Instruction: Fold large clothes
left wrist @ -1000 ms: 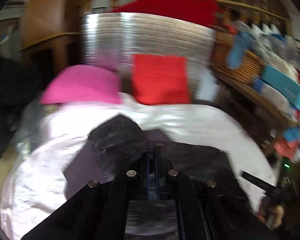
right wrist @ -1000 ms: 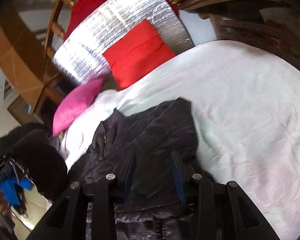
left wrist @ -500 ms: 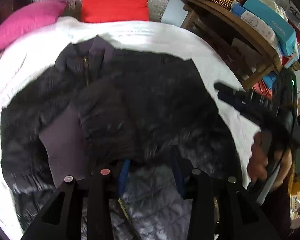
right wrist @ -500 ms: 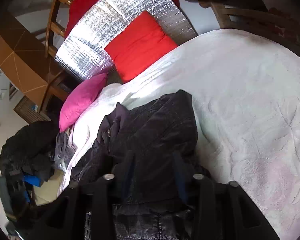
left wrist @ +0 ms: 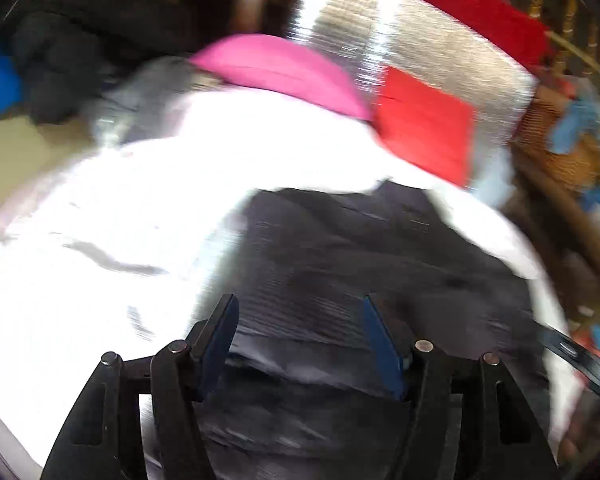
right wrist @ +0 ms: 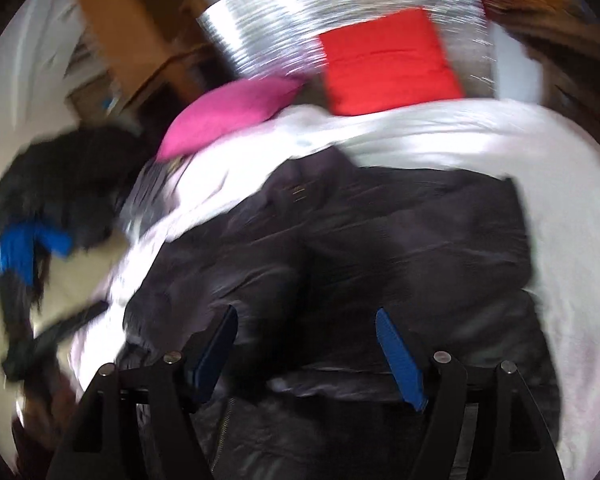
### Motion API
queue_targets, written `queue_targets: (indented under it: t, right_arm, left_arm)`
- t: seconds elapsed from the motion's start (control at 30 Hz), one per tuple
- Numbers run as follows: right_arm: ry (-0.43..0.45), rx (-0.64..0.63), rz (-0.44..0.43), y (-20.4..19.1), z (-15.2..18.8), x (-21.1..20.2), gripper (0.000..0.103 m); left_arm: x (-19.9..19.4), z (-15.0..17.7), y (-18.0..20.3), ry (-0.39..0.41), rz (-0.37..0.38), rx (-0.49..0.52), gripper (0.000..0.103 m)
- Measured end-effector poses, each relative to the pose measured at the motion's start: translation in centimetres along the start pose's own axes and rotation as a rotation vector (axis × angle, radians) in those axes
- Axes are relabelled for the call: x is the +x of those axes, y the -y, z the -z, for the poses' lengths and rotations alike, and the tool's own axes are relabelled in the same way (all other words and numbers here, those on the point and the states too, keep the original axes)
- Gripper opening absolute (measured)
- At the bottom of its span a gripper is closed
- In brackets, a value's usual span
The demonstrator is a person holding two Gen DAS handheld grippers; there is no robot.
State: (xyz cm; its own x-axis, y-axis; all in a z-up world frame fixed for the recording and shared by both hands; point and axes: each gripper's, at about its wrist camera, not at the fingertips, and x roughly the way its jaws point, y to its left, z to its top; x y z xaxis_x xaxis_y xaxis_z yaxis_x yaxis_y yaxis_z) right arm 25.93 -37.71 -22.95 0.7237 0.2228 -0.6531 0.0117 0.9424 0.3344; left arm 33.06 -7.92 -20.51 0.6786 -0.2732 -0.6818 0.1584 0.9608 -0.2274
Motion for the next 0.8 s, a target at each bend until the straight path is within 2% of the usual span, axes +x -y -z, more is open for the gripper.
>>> queue_targets:
  t: [0.03, 0.07, 0.1, 0.17, 0.2, 0.27, 0.37, 0.43, 0.5, 0.53, 0.57, 0.63, 0.73, 0.77, 0.8]
  right_arm:
    - [-0.003, -0.056, -0.002, -1.6, 0.2, 0.4, 0.075]
    - [-0.004, -0.098, -0.005, -2.9, 0.4, 0.6, 0.075]
    - [-0.008, -0.135, -0.009, -4.0, 0.6, 0.9, 0.075]
    - [-0.016, -0.216, -0.018, -6.2, 1.3, 1.7, 0.076]
    - [-0.022, -0.248, -0.011, -7.0, 1.5, 2.1, 0.076]
    - [-0.045, -0.329, 0.039, -8.2, 2.4, 3.5, 0.076]
    - [-0.075, -0.39, 0.153, -8.3, 3.1, 5.9, 0.076]
    - [-0.088, -0.35, 0.162, -7.4, 3.0, 6.7, 0.075]
    - [-0.078, -0.25, 0.172, -6.0, 2.0, 7.0, 0.059]
    - [-0.081, -0.204, 0.183, -5.2, 1.4, 7.2, 0.048]
    - [-0.09, -0.147, 0.185, -4.2, 0.8, 7.4, 0.047]
    - [-0.095, -0.047, 0.18, -2.5, 0.0, 7.6, 0.046]
    - [-0.092, 0.081, 0.085, -0.6, -0.5, 6.5, 0.048]
    - [-0.086, 0.097, 0.058, -0.6, -0.6, 6.2, 0.058]
    - [-0.068, 0.119, -0.008, -0.9, -0.8, 5.3, 0.066]
  left_arm:
    - [0.8, 0.1, -0.2, -0.009, -0.059, 0.024, 0.063]
    - [1.4, 0.3, -0.1, -0.018, -0.088, 0.041, 0.058]
    - [2.1, 0.5, 0.0, -0.037, -0.099, 0.059, 0.043]
    - [2.9, 0.4, 0.0, -0.082, -0.061, 0.054, 0.03]
    - [3.0, 0.2, -0.1, -0.085, -0.036, 0.038, 0.03]
    - [2.9, 0.2, 0.0, -0.075, -0.035, 0.054, 0.03]
    - [3.3, 0.7, -0.2, -0.101, -0.044, 0.079, 0.03]
    - [3.8, 1.2, -0.1, -0.123, -0.052, 0.091, 0.03]
    - [3.7, 1.6, -0.1, -0.124, -0.059, 0.1, 0.03]
    - [3.6, 1.8, -0.1, -0.124, -0.06, 0.101, 0.03]
    - [3.5, 1.9, 0.0, -0.125, -0.059, 0.102, 0.03]
    - [3.6, 2.2, 0.0, -0.126, -0.063, 0.103, 0.03]
    - [3.6, 2.5, 0.2, -0.122, -0.081, 0.123, 0.03]
    - [3.6, 2.5, 0.2, -0.122, -0.083, 0.126, 0.03]
    - [3.7, 2.4, 0.1, -0.121, -0.083, 0.126, 0.03]
